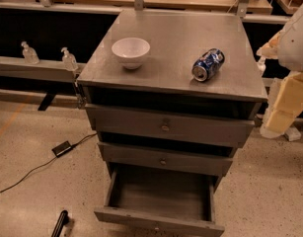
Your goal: Close bottom drawer
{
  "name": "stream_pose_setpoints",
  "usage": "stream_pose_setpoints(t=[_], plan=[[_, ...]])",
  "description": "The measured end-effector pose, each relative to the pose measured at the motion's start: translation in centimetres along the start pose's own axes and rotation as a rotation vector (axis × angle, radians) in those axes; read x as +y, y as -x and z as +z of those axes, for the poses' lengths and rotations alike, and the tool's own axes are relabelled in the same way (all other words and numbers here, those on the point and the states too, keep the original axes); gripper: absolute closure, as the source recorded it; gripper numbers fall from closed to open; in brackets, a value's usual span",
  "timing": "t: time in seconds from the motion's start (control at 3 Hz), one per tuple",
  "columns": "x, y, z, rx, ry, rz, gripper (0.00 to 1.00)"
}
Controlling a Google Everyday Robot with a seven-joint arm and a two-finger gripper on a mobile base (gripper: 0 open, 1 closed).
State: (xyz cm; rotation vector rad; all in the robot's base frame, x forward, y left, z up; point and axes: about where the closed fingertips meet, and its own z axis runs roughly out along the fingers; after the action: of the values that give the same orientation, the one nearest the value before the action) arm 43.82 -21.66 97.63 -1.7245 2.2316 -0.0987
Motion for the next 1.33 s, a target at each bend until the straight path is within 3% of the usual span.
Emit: stream_pose_setpoints(t=[0.33,0.67,1.0,1.33], plan=[[0.0,0.0,0.0,0.000,0.000,0.000,0.00],[1.6,-1.6,3.0,-0.093,0.028,0.038,0.00],[5.4,-3.6,8.1,-0.240,0.056,0.062,0.00],[10.1,-7.9,16.7,-0.306,0.197,0.167,0.00]])
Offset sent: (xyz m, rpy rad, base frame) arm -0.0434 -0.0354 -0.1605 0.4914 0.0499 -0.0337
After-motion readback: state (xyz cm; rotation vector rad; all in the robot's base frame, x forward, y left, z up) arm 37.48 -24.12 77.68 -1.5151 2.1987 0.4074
